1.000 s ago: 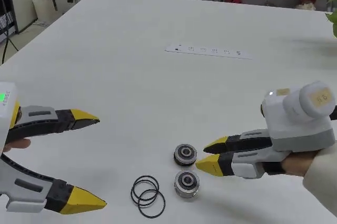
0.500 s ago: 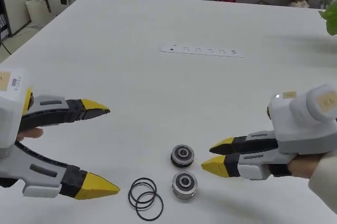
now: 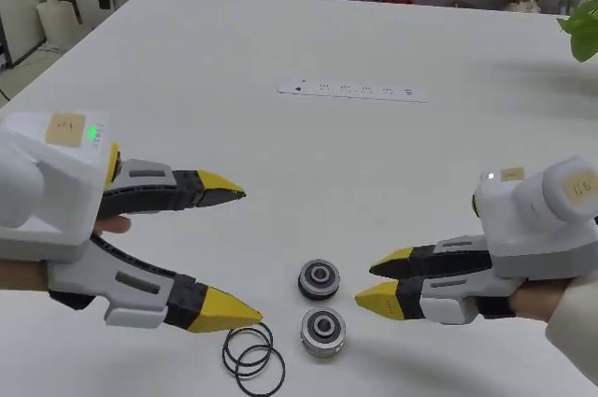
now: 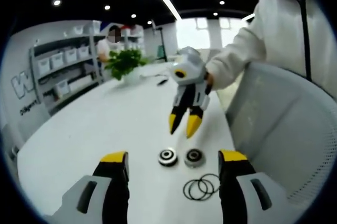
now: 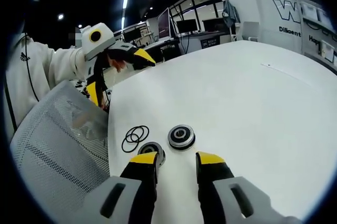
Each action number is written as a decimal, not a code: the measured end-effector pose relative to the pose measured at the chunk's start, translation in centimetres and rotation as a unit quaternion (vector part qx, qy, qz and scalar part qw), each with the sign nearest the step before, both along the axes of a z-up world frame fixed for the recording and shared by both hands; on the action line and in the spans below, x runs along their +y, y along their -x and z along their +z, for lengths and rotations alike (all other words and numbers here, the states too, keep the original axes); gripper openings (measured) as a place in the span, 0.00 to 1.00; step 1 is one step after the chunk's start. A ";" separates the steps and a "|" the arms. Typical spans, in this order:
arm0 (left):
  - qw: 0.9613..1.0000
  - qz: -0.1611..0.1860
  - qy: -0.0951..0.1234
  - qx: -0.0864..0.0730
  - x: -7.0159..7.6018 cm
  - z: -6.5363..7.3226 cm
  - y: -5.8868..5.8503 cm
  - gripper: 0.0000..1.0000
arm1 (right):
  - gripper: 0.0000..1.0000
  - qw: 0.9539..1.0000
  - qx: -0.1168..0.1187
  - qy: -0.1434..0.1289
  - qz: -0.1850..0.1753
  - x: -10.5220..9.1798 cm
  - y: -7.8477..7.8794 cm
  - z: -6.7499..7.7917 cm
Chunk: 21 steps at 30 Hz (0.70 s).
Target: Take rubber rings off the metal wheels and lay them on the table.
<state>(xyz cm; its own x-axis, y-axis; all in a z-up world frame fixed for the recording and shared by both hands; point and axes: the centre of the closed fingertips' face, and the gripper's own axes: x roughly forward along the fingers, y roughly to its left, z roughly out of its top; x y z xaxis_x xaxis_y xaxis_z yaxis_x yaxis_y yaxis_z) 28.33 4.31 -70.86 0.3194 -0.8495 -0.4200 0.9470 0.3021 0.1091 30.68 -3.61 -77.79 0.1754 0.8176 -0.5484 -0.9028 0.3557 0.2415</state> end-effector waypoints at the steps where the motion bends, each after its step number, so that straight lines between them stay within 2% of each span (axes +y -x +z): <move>1: 1.000 -0.005 -0.008 -0.003 -0.2 -0.4 -0.1 0.69 | 0.26 1.000 0.000 0.000 0.000 0.1 0.0 0.0; 12: 1.000 -0.023 -0.019 -0.005 -2.4 -2.3 -1.6 0.59 | 0.24 1.000 -0.004 -0.002 0.009 1.4 -0.4 -0.4; 16: 1.000 -0.023 -0.017 0.001 -3.0 -3.0 -2.2 0.55 | 0.24 1.000 -0.005 0.001 0.011 1.5 -0.5 -0.9; 21: 0.999 -0.029 -0.028 0.006 -3.6 -4.3 -2.7 0.51 | 0.23 1.000 -0.004 0.004 0.011 1.5 -0.7 -1.3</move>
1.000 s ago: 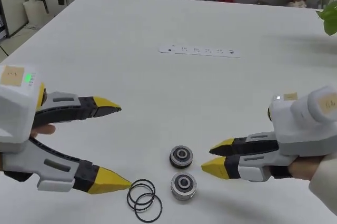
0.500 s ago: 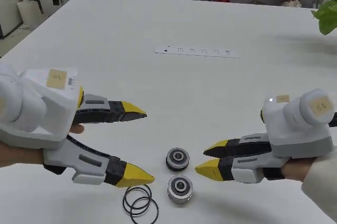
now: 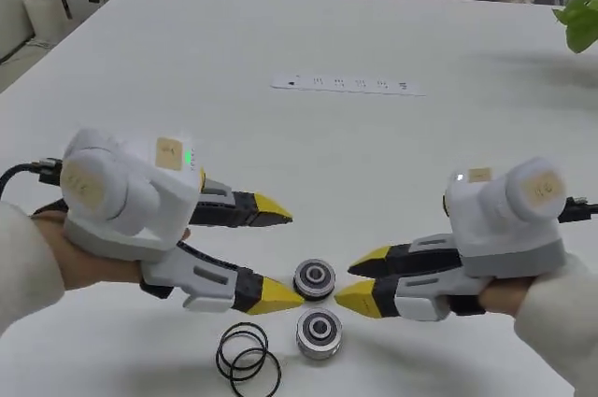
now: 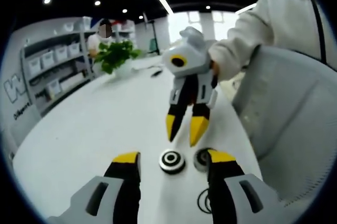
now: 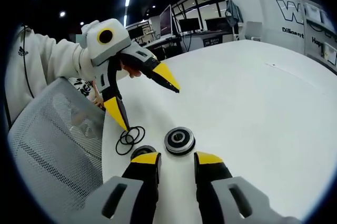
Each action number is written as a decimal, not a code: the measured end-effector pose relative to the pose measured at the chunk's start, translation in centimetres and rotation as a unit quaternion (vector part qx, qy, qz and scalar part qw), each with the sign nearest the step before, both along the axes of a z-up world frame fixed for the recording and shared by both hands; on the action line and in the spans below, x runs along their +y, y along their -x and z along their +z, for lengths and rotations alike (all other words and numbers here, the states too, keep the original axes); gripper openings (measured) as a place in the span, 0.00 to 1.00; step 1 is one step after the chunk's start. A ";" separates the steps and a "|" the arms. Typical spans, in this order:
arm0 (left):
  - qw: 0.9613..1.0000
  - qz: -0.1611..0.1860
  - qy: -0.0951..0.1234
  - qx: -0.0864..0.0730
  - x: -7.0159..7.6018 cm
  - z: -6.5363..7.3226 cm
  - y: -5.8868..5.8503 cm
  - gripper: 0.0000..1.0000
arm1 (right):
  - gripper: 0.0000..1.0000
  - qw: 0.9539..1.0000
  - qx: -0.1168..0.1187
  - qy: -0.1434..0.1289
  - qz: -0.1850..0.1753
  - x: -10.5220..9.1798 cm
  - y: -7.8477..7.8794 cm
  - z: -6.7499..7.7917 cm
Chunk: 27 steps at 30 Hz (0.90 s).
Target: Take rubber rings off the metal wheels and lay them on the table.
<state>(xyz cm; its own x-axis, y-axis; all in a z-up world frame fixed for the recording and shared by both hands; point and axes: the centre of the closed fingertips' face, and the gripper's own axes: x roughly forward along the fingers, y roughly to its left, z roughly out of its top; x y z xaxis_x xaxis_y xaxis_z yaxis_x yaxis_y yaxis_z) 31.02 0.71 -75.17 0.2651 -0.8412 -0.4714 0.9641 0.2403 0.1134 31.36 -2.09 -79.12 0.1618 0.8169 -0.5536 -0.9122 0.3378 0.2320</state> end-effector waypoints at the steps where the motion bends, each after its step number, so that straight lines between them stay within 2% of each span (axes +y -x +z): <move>1: 1.000 0.002 -0.001 0.001 -0.1 -0.2 -0.1 0.50 | 0.23 1.000 -0.001 0.001 -0.001 0.0 -0.1 -0.1; 13: 1.000 0.021 0.010 0.010 -0.8 -1.5 -1.4 0.39 | 0.21 1.000 -0.004 0.002 0.000 0.4 -0.3 -0.9; 18: 1.000 0.024 0.007 0.016 -1.0 -2.2 -1.6 0.36 | 0.21 1.000 -0.006 0.003 -0.001 0.5 -0.5 -1.1; 27: 1.000 0.023 -0.001 0.016 -1.1 -3.1 -1.9 0.28 | 0.20 1.000 -0.018 0.004 0.009 0.9 -0.6 -1.2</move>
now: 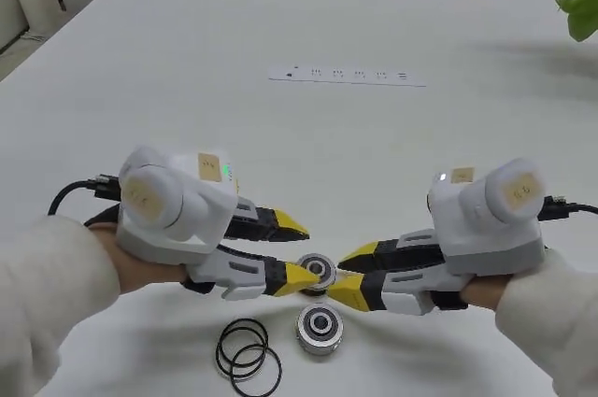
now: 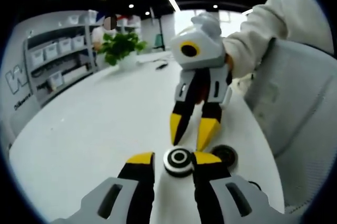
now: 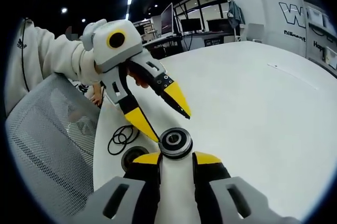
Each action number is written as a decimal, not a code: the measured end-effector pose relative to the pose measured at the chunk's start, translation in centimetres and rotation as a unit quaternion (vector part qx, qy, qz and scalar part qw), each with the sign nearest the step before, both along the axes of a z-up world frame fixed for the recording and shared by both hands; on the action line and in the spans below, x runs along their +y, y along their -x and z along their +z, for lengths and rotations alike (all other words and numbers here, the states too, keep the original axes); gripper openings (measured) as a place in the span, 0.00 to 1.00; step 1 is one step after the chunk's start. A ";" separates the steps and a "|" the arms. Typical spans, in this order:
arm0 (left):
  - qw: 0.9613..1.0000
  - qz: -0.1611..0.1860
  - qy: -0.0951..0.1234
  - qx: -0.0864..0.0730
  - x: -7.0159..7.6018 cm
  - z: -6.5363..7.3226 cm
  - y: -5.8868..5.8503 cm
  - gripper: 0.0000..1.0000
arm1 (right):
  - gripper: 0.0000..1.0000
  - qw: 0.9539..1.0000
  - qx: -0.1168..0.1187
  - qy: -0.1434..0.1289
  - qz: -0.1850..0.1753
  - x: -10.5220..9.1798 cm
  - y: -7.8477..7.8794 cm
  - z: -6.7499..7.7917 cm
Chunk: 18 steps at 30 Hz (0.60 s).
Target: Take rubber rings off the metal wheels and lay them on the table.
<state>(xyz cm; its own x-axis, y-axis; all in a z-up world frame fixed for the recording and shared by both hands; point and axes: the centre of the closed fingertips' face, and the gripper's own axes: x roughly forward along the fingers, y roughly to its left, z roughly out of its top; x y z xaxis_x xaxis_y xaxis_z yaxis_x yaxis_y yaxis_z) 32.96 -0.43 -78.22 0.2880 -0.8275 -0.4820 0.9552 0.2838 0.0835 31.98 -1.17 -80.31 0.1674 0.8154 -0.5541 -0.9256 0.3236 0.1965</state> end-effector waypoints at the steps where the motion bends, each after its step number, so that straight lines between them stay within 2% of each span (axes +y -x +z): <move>1: 1.000 -0.001 0.000 0.001 -0.1 0.0 0.0 0.28 | 0.20 1.000 -0.001 0.000 0.001 0.0 0.0 0.0; 7: 1.000 -0.010 -0.010 0.000 -0.4 -0.7 0.2 0.22 | 0.19 1.000 -0.010 0.003 0.009 0.2 0.0 -0.2; 12: 1.000 -0.017 -0.009 0.007 -0.6 -0.7 0.4 0.16 | 0.19 1.000 -0.014 0.004 0.014 0.3 0.0 -0.2; 13: 1.000 -0.023 -0.015 0.009 -0.6 -1.0 0.6 0.14 | 0.19 1.000 -0.015 0.004 0.015 0.3 0.0 -0.2; 14: 1.000 -0.020 -0.012 0.006 -0.6 -0.9 0.4 0.14 | 0.19 1.000 -0.016 0.004 0.017 0.3 0.0 -0.3; 18: 1.000 -0.020 -0.014 0.013 -0.6 -1.0 0.3 0.15 | 0.19 1.000 -0.020 0.007 0.021 0.4 0.0 -0.3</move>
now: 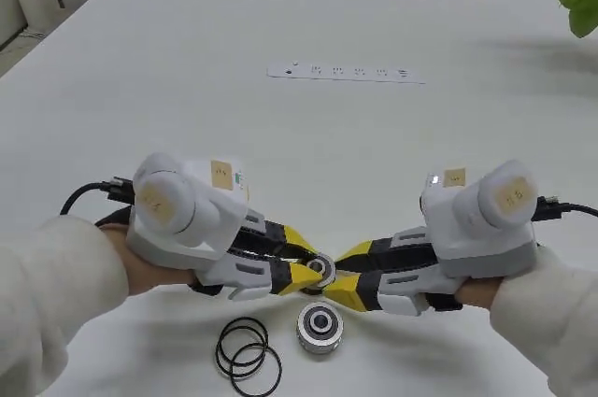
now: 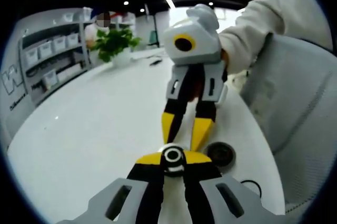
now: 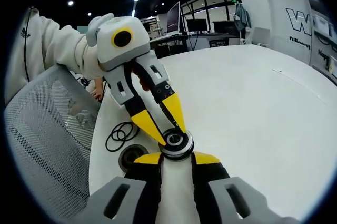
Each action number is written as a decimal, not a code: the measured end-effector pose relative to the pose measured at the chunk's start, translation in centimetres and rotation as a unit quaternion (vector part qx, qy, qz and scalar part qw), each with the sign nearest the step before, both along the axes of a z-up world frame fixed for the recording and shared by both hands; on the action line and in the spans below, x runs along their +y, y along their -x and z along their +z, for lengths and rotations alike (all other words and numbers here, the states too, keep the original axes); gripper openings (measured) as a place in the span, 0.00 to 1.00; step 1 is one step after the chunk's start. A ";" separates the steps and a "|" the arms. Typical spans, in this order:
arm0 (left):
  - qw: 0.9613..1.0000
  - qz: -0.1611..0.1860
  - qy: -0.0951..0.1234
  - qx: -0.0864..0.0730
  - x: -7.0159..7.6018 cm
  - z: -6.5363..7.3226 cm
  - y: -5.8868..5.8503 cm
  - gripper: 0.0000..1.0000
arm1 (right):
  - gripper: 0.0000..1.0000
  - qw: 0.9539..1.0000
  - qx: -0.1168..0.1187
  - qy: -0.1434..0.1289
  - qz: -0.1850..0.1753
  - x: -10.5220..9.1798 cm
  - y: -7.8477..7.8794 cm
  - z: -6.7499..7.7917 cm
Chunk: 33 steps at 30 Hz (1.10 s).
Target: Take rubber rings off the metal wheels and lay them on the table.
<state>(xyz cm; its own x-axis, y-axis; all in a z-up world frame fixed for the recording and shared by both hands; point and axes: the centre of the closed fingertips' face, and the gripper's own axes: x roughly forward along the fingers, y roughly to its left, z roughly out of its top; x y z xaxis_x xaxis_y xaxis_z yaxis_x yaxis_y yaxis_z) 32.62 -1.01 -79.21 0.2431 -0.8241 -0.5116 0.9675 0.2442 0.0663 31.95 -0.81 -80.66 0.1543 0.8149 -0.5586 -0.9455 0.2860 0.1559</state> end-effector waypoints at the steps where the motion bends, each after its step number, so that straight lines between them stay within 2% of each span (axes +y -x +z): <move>1: 1.000 0.000 0.000 0.000 0.0 0.0 0.0 0.15 | 0.19 1.000 -0.001 0.001 0.001 0.0 0.0 0.0; 7: 1.000 0.000 0.001 0.003 0.0 0.0 0.0 0.14 | 0.14 1.000 -0.013 0.008 0.012 -0.2 0.2 -0.1; 10: 1.000 0.000 0.002 0.003 0.0 0.0 0.0 0.14 | 0.09 0.999 -0.028 0.014 0.019 -0.4 0.1 -0.1; 17: 1.000 0.001 0.003 0.002 0.1 0.0 0.1 0.14 | 0.01 1.000 -0.021 0.018 0.006 -0.6 0.0 -0.1; 19: 1.000 0.000 0.004 0.001 0.1 0.0 0.1 0.14 | 0.00 1.000 -0.011 0.019 -0.004 -0.6 -0.2 -0.2; 24: 1.000 -0.003 0.002 -0.003 0.0 0.0 0.3 0.14 | 0.00 0.998 0.037 0.014 -0.041 -0.9 -0.4 -0.2; 25: 1.000 -0.003 0.002 -0.004 0.0 0.0 0.3 0.14 | 0.00 0.997 0.055 0.008 -0.055 -1.0 -0.4 -0.2; 30: 1.000 -0.002 0.002 -0.005 0.1 0.0 0.4 0.14 | 0.00 0.993 0.086 -0.008 -0.078 -1.3 -0.6 0.1; 31: 1.000 -0.003 0.001 -0.005 0.1 0.0 0.4 0.14 | 0.00 0.991 0.099 -0.023 -0.087 -1.2 -0.7 0.4; 33: 1.000 -0.003 0.001 -0.004 0.1 0.0 0.4 0.14 | 0.00 0.989 0.112 -0.026 -0.097 -1.4 -0.9 0.4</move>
